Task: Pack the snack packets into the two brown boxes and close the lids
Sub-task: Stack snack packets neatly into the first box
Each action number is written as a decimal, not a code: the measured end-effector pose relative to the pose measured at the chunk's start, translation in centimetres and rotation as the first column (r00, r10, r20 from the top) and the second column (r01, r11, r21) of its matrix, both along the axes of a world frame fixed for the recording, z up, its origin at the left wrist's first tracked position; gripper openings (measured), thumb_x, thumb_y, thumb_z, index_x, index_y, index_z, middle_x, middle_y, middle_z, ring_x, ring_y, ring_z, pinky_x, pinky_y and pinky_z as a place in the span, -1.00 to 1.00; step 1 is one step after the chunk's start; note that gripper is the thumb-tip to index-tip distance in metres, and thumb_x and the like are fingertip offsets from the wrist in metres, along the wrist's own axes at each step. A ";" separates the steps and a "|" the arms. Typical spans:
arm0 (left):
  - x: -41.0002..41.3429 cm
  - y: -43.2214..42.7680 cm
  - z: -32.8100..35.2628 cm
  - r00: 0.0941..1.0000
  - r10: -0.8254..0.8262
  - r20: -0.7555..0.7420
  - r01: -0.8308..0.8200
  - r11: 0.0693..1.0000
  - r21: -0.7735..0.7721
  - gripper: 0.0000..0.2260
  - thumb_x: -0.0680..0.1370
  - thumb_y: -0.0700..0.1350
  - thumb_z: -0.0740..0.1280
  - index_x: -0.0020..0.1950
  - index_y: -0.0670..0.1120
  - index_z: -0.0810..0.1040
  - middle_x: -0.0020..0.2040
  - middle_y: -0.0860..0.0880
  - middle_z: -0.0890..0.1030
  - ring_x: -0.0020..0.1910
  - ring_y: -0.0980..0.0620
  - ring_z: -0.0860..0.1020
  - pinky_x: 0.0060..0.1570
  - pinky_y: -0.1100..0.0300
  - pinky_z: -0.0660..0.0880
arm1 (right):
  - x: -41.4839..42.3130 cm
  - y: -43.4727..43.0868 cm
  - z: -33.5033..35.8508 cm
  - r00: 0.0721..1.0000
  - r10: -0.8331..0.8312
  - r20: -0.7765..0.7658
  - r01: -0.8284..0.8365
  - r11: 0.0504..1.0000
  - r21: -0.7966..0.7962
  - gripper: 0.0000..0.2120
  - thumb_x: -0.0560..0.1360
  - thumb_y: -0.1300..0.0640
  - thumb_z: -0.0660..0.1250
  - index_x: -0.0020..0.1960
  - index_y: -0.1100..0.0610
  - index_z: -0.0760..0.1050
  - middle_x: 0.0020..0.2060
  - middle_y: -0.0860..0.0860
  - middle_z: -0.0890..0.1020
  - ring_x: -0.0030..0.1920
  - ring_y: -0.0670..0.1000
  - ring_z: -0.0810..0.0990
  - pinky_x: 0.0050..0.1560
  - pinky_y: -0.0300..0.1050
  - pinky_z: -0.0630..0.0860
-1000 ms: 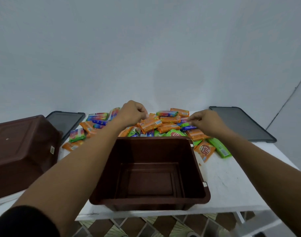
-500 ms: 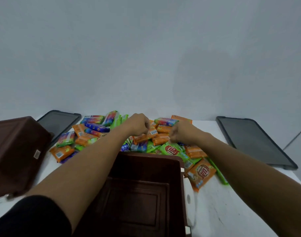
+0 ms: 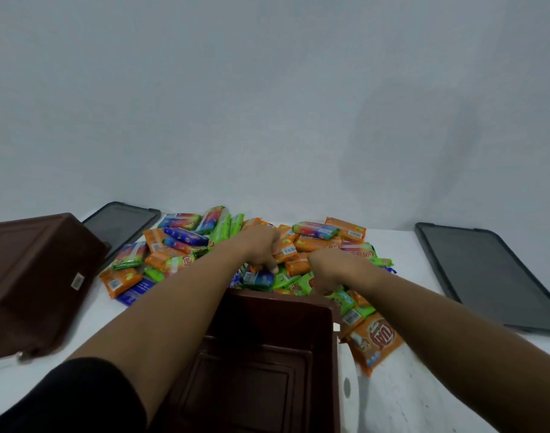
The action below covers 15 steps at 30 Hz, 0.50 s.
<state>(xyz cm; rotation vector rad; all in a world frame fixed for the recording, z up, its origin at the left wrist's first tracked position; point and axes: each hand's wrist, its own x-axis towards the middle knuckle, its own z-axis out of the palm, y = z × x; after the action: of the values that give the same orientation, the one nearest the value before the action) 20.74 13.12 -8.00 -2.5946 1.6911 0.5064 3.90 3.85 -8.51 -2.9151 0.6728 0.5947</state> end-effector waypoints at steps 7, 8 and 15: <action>0.5 1.0 2.5 0.993 -0.036 -0.117 0.019 0.990 -0.141 -0.81 0.48 -0.13 0.44 0.04 -0.10 0.51 -0.11 -0.03 0.50 -0.09 -0.11 0.51 -0.22 0.09 0.42 | -0.8 0.1 2.5 0.984 -0.095 0.148 0.067 0.981 0.182 -0.49 0.33 0.00 0.58 0.09 0.14 0.38 -0.17 0.02 0.49 -0.16 0.05 0.48 -0.26 -0.05 0.40; 0.7 1.4 3.2 0.989 -0.032 -0.145 0.006 0.985 -0.174 -0.88 0.49 -0.16 0.41 -0.04 -0.12 0.51 -0.16 -0.04 0.49 -0.14 -0.11 0.48 -0.25 0.10 0.36 | -1.0 0.0 2.9 0.977 -0.112 0.183 0.072 0.975 0.211 -0.50 0.33 0.05 0.58 0.10 0.14 0.38 -0.20 0.02 0.47 -0.20 0.04 0.46 -0.27 -0.05 0.38; 1.0 5.8 8.0 0.922 -0.012 -0.386 -0.059 0.983 -0.172 -0.72 0.45 -0.08 0.51 0.07 -0.12 0.52 -0.10 -0.11 0.60 -0.21 -0.10 0.55 -0.26 -0.01 0.52 | -2.0 2.1 6.9 0.927 -0.151 0.343 0.068 0.968 0.244 -0.51 0.29 0.04 0.59 0.11 -0.01 0.43 0.15 0.03 0.55 0.01 0.19 0.65 -0.01 0.15 0.62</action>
<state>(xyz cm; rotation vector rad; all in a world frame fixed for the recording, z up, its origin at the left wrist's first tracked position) 21.79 18.96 0.02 -2.7879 1.8924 0.9676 1.92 5.97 -1.59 -2.6450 0.6633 0.1070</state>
